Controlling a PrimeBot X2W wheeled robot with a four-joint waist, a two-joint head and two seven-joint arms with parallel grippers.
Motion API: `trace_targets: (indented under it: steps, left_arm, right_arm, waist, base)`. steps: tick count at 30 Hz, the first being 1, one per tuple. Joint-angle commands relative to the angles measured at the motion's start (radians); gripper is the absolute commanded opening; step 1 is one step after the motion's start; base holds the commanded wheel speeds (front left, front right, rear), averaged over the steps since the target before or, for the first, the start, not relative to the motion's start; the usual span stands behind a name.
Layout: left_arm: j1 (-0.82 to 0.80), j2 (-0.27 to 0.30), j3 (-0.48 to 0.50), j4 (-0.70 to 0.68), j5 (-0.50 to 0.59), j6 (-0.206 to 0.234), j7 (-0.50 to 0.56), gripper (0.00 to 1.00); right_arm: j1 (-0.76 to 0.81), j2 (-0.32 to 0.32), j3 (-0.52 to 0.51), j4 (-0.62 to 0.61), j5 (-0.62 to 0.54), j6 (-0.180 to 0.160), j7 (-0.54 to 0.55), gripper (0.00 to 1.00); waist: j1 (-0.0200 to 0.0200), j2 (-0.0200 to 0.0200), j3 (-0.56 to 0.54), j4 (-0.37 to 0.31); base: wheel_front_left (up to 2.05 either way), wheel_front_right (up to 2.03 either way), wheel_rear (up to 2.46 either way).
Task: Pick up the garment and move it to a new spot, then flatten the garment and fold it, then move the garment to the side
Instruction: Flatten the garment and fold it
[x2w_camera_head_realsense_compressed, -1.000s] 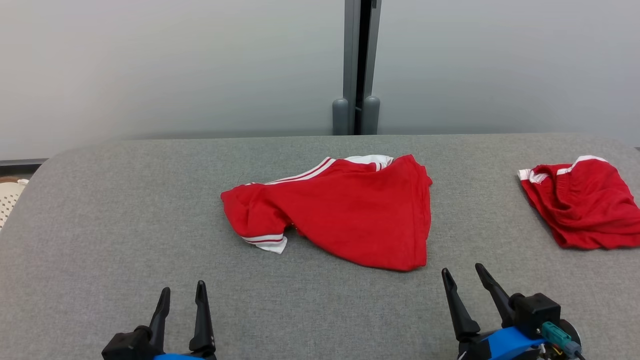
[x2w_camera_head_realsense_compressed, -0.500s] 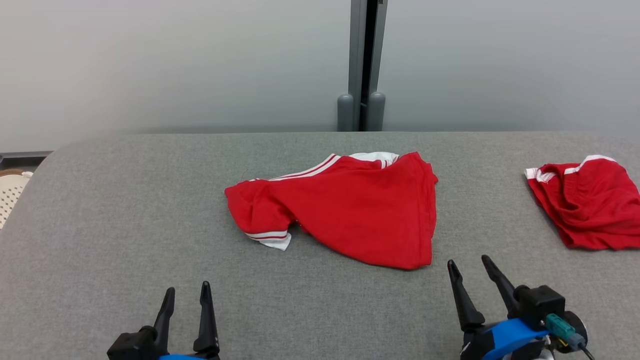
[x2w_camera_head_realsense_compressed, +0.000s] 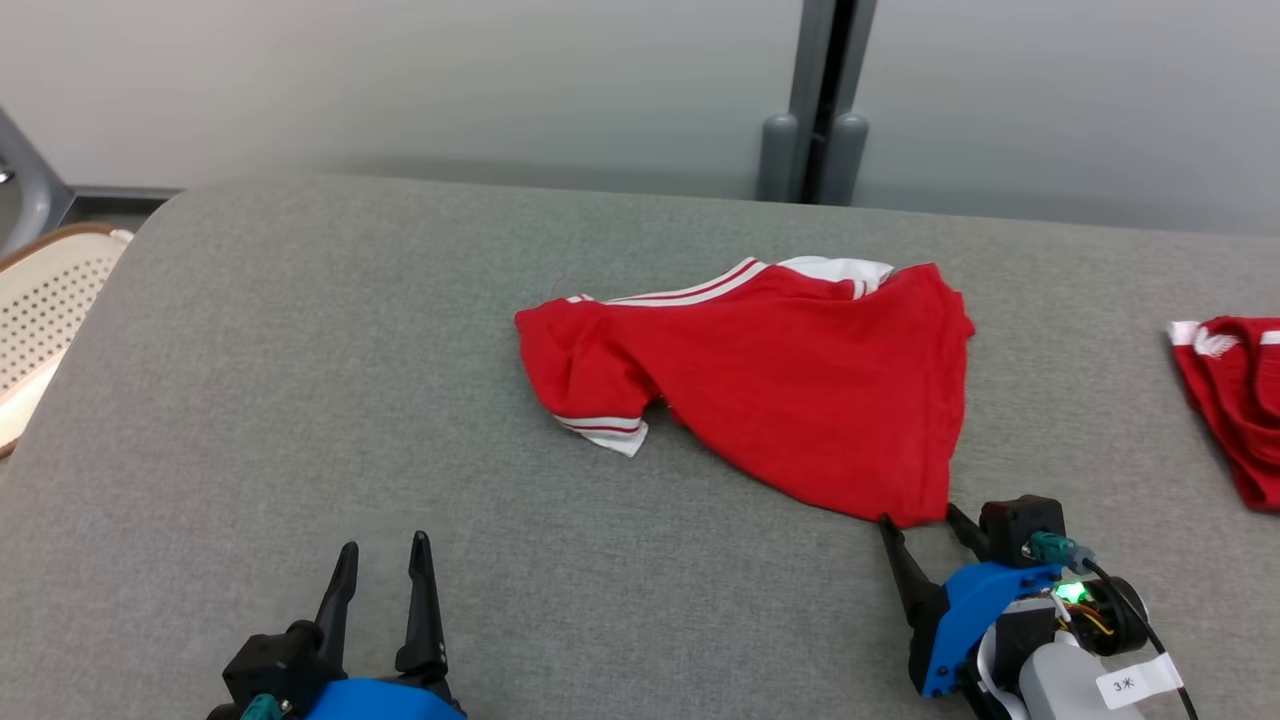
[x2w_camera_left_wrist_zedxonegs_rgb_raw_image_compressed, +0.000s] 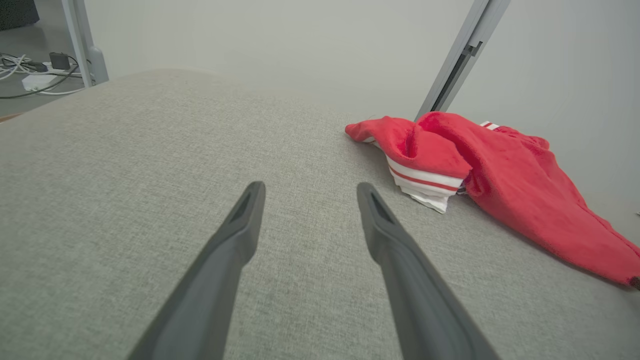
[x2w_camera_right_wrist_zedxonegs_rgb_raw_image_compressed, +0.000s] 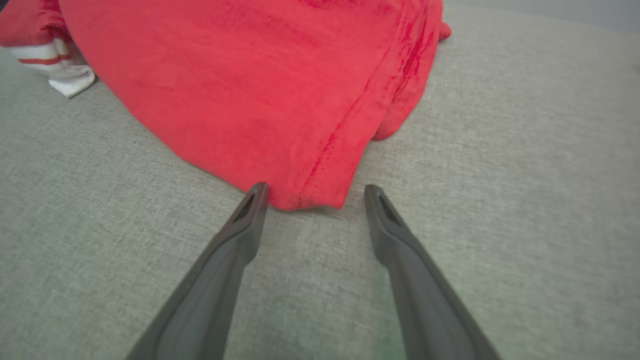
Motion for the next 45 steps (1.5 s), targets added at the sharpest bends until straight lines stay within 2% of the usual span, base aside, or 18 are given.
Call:
trace_targets:
  steps: [1,3,4,5,8,15,22,26,31,34,38,39,40,41,42,45]
  left_arm:
    - [-0.021,0.0,0.004,0.0,0.008,0.0,-0.005,1.0]
    - [-0.02,-0.002,0.012,0.001,0.007,0.0,-0.005,1.0]
    - [-0.021,-0.003,0.014,0.002,0.009,0.0,-0.005,1.0]
    - [-0.021,-0.003,0.017,0.001,0.011,0.001,-0.005,1.0]
    - [-0.022,-0.005,0.021,-0.003,0.018,0.005,-0.005,1.0]
    - [-0.012,-0.006,0.026,-0.007,0.033,-0.002,-0.005,1.0]
    - [0.015,-0.007,0.04,-0.007,0.045,-0.005,-0.005,1.0]
    - [0.025,-0.007,0.043,-0.011,0.049,-0.007,-0.005,1.0]
    - [0.027,-0.007,0.036,-0.012,0.054,-0.011,-0.005,1.0]
    - [0.025,-0.007,0.03,-0.009,0.059,-0.013,-0.005,1.0]
    - [0.022,-0.007,0.031,-0.003,0.062,-0.016,-0.005,1.0]
    - [0.021,-0.007,0.033,-0.002,0.064,-0.017,-0.005,1.0]
    - [0.019,-0.007,0.033,0.0,0.066,-0.017,-0.005,1.0]
    - [0.017,-0.007,0.034,0.003,0.067,-0.017,-0.005,1.0]
    - [0.014,-0.007,0.036,0.005,0.068,-0.018,-0.005,1.0]
    - [0.009,-0.007,0.04,0.009,0.069,-0.019,-0.005,1.0]
  right_arm:
    - [-0.025,-0.002,0.004,0.02,0.013,0.0,-0.002,1.0]
    - [-0.041,-0.002,0.015,0.047,0.032,0.0,-0.013,1.0]
    - [-0.049,-0.002,0.022,0.061,0.041,0.0,-0.02,0.76]
    - [-0.056,-0.002,0.029,0.071,0.049,0.0,-0.03,0.44]
    - [-0.083,-0.002,0.052,0.089,0.059,0.0,-0.073,0.0]
    - [-0.104,-0.002,0.113,0.033,0.124,0.0,-0.158,0.0]
    - [-0.009,-0.002,0.158,-0.196,0.172,0.0,-0.151,0.0]
    - [0.08,-0.002,0.087,-0.379,0.125,0.0,-0.087,0.0]
    - [0.234,-0.002,-0.02,-0.574,0.089,0.0,0.039,0.0]
    - [0.314,-0.002,-0.073,-0.612,0.05,0.0,0.097,0.0]
    - [0.364,-0.002,-0.129,-0.557,0.029,0.0,0.112,0.0]
    - [0.365,-0.002,-0.138,-0.535,0.023,0.0,0.108,0.07]
    - [0.363,-0.002,-0.148,-0.512,0.016,0.0,0.1,0.41]
    - [0.356,-0.002,-0.157,-0.488,0.014,0.0,0.091,0.91]
    - [0.348,-0.002,-0.166,-0.467,0.023,0.0,0.082,1.0]
    - [0.324,-0.002,-0.189,-0.422,0.019,0.0,0.047,1.0]
  waist:
    - [-0.0001,-0.0001,0.021,0.024]
    - [-0.0001,-0.0001,0.026,0.029]
    - [-0.0001,-0.0001,0.028,0.03]
    - [-0.0001,-0.0001,0.029,0.03]
    - [-0.0001,-0.0001,0.032,0.019]
    - [-0.0001,-0.0001,0.013,-0.038]
    - [-0.0001,-0.0001,-0.026,-0.128]
    - [-0.0001,-0.0001,-0.044,-0.169]
    - [-0.0001,-0.0001,-0.05,-0.183]
    - [-0.0001,-0.0001,-0.045,-0.18]
    - [-0.0001,-0.0001,-0.039,-0.172]
    - [-0.0001,-0.0001,-0.038,-0.17]
    - [-0.0001,-0.0001,-0.037,-0.168]
    - [-0.0001,-0.0001,-0.037,-0.166]
    - [-0.0001,-0.0001,-0.037,-0.165]
    - [-0.0001,-0.0001,-0.038,-0.163]
  base:
    - [0.0,0.0,0.0]
    - [0.0,0.0,0.0]
    - [0.0,0.0,0.0]
    - [0.0,0.0,0.0]
    - [0.0,0.0,0.0]
    - [0.0,0.0,0.0]
    - [0.0,0.0,0.0]
    - [0.0,0.0,0.0]
    - [0.0,0.0,0.0]
    - [0.0,0.0,0.0]
    - [0.0,0.0,0.0]
    - [0.0,0.0,0.0]
    - [0.0,0.0,0.0]
    - [0.0,0.0,0.0]
    - [0.0,0.0,0.0]
    - [0.0,0.0,0.0]
